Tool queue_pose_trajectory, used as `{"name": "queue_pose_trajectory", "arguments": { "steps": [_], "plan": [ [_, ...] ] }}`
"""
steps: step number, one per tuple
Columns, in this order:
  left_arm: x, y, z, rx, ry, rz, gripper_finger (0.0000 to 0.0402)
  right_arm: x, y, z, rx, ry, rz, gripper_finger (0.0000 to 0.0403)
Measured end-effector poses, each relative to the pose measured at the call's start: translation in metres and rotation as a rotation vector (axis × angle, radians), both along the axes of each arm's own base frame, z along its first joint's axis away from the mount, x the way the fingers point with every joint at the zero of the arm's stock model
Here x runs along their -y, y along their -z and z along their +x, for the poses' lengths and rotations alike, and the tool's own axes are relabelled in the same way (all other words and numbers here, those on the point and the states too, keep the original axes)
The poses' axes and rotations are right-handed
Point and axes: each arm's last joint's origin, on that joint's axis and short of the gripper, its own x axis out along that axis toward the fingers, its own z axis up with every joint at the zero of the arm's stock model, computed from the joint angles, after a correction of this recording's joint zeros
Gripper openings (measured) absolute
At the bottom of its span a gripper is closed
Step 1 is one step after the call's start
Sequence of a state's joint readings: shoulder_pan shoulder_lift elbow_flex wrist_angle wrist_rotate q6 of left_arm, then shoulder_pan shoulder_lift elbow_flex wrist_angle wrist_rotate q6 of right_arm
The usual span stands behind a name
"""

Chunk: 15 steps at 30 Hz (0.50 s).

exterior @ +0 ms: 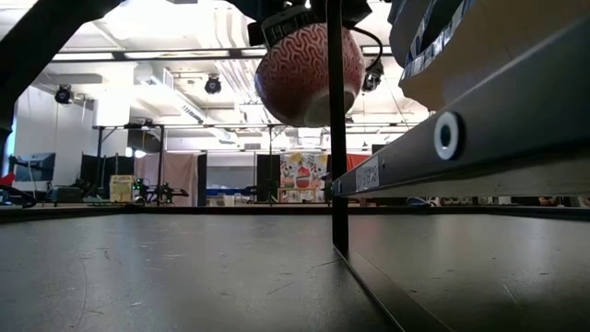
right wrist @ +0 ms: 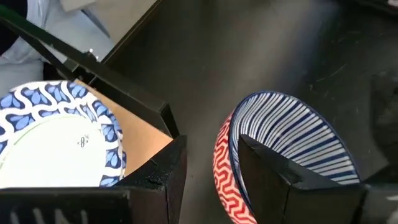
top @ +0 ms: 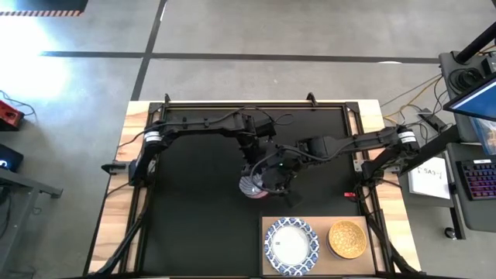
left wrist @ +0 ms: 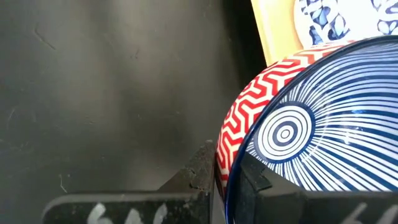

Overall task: Place and stack bowls onto a shelf
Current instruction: Stack the blue orange bowl on top of the yellow bowl on the shelf

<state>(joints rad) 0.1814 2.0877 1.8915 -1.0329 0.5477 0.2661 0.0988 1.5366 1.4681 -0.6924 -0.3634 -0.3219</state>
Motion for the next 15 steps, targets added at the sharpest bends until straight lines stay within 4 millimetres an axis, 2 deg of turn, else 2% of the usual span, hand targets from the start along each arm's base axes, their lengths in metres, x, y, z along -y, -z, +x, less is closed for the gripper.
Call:
{"name": "queue_pose_trajectory", "arguments": {
  "steps": [5,15],
  "plan": [
    [-0.001,-0.007,0.002,0.024,-0.008,-0.006,0.0009,-0.001,0.01,0.006,-0.031,-0.004,-0.004,0.0132],
    [0.0,-0.008,0.002,0.025,0.001,-0.066,0.0009,0.0,0.014,0.004,-0.053,-0.017,-0.079,0.0132]
  ]
}}
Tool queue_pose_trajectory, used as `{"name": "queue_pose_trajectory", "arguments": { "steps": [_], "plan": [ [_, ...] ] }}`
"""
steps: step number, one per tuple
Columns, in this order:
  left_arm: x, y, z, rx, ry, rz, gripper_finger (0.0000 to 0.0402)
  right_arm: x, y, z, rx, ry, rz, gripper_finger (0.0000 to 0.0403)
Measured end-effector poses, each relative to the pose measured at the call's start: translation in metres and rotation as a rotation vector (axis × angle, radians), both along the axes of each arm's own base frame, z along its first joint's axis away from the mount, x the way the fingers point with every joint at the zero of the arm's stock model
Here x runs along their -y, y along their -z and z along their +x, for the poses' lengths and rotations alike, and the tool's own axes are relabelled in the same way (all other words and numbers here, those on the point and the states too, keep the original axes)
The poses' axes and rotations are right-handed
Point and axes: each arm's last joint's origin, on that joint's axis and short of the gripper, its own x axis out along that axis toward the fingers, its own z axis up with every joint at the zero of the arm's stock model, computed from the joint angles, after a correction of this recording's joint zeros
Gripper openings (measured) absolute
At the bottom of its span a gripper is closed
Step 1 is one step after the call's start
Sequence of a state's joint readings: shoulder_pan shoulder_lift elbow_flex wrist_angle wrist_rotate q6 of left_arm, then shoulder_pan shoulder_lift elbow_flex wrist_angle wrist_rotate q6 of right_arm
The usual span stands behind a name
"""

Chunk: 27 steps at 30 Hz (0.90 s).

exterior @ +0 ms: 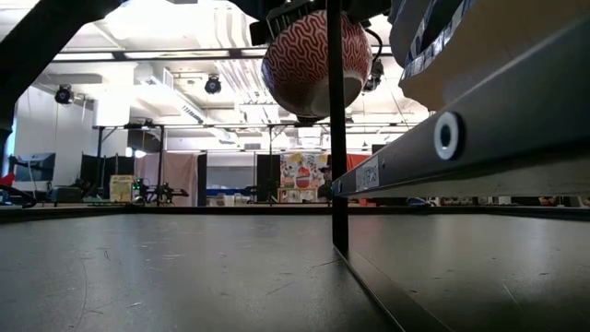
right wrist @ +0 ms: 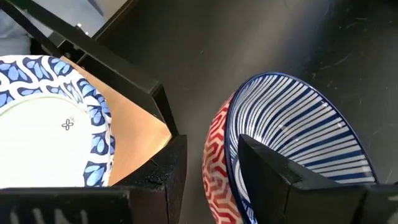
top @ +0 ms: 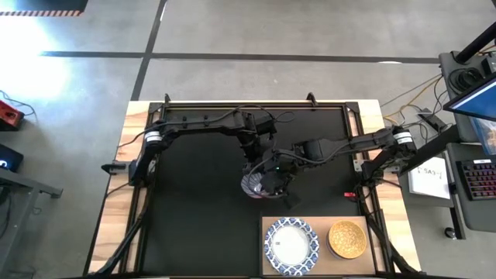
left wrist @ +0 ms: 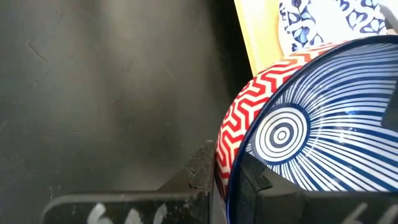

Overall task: Place and stack bowls onto a shelf
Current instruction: Stack the blue orange bowl on top of the yellow bowl on the shelf

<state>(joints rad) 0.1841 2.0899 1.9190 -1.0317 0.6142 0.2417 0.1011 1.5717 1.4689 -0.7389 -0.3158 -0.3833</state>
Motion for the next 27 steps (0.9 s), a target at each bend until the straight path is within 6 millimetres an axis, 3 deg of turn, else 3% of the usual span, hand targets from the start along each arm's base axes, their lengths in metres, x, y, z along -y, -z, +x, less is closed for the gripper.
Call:
{"name": "queue_pose_trajectory", "arguments": {
  "steps": [7,20,27],
  "plan": [
    [0.0,-0.0002,0.0008,0.011,0.004,-0.002,0.0009,0.0,0.001,-0.0005,-0.011,-0.002,-0.002,0.0125],
    [0.0003,-0.0053,0.0029,0.045,0.016,0.0,0.0009,0.0002,0.0013,-0.0012,-0.01,-0.032,-0.001,0.0023],
    [0.0004,-0.0055,0.0049,0.042,-0.021,0.022,0.0019,0.0,0.0023,-0.0033,-0.035,-0.06,0.04,0.0017]
  ]
}}
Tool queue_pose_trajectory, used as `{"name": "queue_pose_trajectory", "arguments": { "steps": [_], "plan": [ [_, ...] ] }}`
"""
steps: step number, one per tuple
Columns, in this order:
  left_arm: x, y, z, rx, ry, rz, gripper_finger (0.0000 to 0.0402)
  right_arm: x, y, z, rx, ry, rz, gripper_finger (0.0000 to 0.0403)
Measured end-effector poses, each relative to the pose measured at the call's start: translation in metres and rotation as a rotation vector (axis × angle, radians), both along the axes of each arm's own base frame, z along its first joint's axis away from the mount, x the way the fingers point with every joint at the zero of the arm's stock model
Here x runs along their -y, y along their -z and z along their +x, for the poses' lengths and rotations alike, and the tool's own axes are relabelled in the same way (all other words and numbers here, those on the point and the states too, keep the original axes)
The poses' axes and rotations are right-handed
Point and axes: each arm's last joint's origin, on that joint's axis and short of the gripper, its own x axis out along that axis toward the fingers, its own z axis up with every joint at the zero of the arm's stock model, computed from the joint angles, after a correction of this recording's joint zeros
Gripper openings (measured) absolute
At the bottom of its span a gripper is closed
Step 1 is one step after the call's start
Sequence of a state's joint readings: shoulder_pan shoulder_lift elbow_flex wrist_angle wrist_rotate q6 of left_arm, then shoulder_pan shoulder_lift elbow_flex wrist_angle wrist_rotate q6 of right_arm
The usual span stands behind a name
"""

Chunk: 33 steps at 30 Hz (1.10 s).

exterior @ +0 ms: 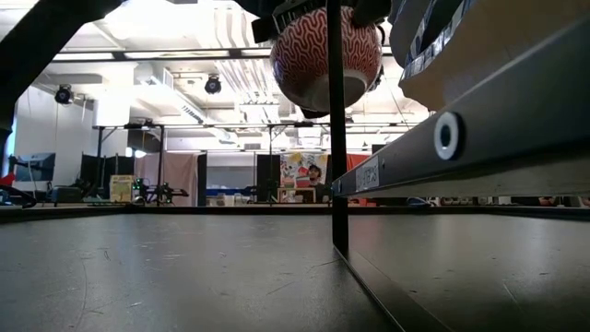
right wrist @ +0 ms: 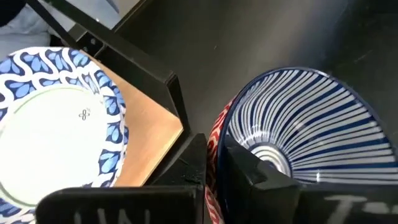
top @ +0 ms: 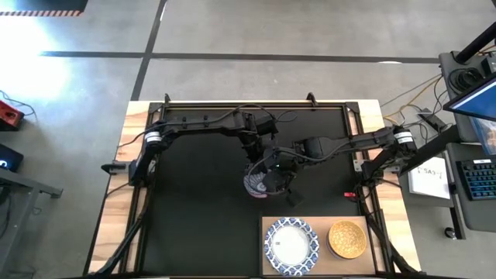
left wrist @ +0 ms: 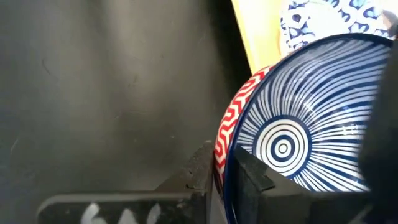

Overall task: Place and stack bowls onto a shelf
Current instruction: Stack the blue orange bowl on top of the yellow bowl on the shelf

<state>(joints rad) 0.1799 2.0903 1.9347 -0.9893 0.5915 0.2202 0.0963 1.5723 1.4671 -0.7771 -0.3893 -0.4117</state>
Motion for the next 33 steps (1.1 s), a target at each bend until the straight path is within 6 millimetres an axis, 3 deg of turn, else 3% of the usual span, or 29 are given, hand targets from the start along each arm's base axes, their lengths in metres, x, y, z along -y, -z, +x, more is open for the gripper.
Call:
{"name": "queue_pose_trajectory", "arguments": {
  "steps": [18,26,33],
  "plan": [
    [-0.001,0.0,0.001,-0.007,-0.029,0.018,0.0202,0.001,0.004,-0.007,-0.099,0.025,0.009,0.0013],
    [-0.002,-0.003,0.002,0.021,-0.037,0.02,0.0223,0.002,0.008,-0.011,-0.188,0.079,0.029,0.0013],
    [-0.006,-0.003,0.005,0.026,-0.108,0.124,0.0224,0.003,0.009,-0.015,-0.248,0.14,0.046,0.0013]
  ]
}}
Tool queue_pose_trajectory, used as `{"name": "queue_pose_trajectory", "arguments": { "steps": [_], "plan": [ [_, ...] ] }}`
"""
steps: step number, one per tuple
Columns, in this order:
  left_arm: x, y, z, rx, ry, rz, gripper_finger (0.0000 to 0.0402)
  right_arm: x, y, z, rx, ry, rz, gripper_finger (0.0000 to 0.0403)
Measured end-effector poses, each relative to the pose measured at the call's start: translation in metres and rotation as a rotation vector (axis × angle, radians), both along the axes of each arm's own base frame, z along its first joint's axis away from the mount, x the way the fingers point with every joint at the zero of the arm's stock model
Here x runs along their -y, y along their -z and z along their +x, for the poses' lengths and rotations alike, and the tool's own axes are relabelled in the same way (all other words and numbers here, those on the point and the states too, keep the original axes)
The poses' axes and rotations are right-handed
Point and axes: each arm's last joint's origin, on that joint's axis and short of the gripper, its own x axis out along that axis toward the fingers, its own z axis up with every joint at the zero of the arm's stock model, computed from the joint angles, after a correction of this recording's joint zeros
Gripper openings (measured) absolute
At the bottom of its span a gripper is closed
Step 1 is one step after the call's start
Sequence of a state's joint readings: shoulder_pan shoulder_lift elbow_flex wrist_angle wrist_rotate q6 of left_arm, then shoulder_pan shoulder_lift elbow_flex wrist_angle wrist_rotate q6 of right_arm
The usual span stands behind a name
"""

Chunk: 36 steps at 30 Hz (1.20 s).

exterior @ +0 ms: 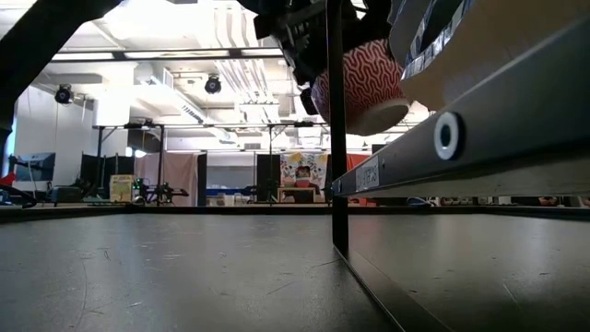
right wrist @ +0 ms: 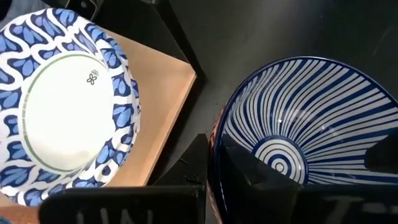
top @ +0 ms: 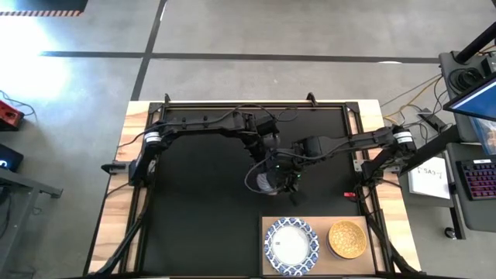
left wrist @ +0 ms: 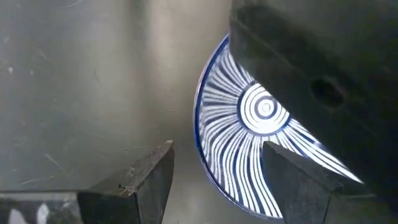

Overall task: Place and stack bowls onto a shelf
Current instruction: Stack the blue orange bowl on top of the yellow bowl on the shelf

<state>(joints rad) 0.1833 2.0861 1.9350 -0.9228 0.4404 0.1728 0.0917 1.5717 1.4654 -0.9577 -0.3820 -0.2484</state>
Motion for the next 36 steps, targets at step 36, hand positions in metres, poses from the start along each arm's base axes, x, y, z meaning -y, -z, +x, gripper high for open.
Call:
{"name": "queue_pose_trajectory", "arguments": {
  "steps": [36],
  "plan": [
    [-0.056,-0.002,-0.015,-0.036,-0.19,0.086,0.0224,-0.026,-0.073,-0.097,-0.205,0.515,0.226,0.0013]
  ]
}}
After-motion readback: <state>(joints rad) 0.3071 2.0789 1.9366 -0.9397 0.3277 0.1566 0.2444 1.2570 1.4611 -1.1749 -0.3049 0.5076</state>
